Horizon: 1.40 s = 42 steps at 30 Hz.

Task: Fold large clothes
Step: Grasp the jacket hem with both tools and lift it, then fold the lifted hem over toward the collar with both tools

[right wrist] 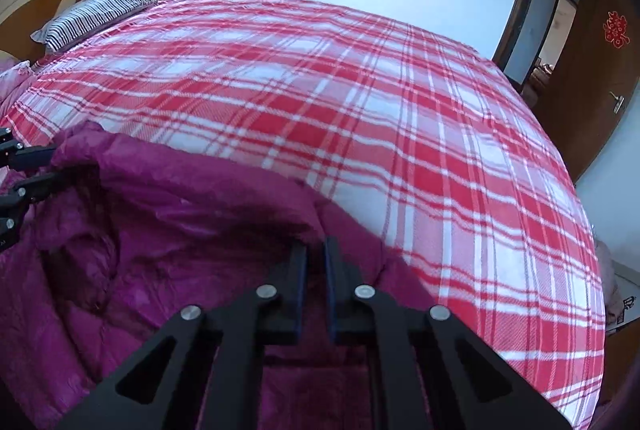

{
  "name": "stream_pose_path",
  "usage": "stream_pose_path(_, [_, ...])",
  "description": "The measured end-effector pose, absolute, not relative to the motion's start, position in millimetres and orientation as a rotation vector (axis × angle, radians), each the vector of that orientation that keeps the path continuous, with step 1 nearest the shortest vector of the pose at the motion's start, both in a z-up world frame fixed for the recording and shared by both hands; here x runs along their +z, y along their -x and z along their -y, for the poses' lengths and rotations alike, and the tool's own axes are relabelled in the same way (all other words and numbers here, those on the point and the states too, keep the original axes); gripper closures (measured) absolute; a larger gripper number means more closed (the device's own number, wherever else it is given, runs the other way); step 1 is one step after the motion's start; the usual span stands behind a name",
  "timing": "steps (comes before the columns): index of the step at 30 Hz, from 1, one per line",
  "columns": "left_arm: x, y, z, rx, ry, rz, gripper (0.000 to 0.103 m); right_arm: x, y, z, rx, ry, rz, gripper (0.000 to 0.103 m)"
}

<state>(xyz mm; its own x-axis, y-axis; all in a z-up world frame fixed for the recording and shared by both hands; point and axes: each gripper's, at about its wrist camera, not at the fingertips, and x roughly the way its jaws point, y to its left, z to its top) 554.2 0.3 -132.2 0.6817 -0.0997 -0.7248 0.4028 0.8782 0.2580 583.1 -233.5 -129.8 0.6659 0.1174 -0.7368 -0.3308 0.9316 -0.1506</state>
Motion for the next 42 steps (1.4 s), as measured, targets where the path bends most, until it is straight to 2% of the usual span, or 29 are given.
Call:
stream_pose_path(3, [-117,-544,-7,-0.309,-0.354,-0.748,0.078,-143,-578,236,0.249,0.304,-0.815,0.095])
stream_pose_path(6, [-79,-530,-13,-0.400,-0.238,-0.676,0.078,-147,-578,238,0.248,0.299,-0.812,0.096])
stream_pose_path(8, [-58,-526,-11,-0.403,-0.219,-0.611,0.073,-149,-579,239,0.247,0.285,-0.809,0.096])
stream_pose_path(10, [-48,-538,-8,-0.348,-0.212,-0.583,0.045,-153,-577,240,0.244,0.277,-0.804,0.096])
stream_pose_path(11, [-51,-551,-6,-0.302,-0.220,-0.589,0.041,-153,-577,240,0.244,0.277,-0.804,0.096])
stream_pose_path(17, [-119,-606,-6,-0.153,-0.245,-0.787,0.041,-156,-577,244,0.233,0.249,-0.813,0.099])
stream_pose_path(22, [-150,-589,9,-0.139,-0.331,-0.793,0.041,-152,-576,248,0.226,0.240,-0.828,0.099])
stream_pose_path(27, [-152,-586,6,-0.145,-0.303,-0.781,0.041,-114,-554,266,0.154,0.113,-0.772,0.086])
stream_pose_path(30, [-153,-587,4,-0.146,-0.291,-0.776,0.041,-81,-545,270,0.150,-0.015,-0.686,0.065])
stream_pose_path(32, [-154,-585,4,-0.141,-0.284,-0.770,0.041,-70,-553,260,0.163,-0.064,-0.676,0.060])
stream_pose_path(34, [-156,-584,2,-0.139,-0.277,-0.763,0.041,-74,-564,244,0.193,-0.065,-0.689,0.048])
stream_pose_path(42, [-163,-589,-7,-0.157,-0.206,-0.792,0.041,-143,-588,214,0.193,-0.007,-0.799,0.049])
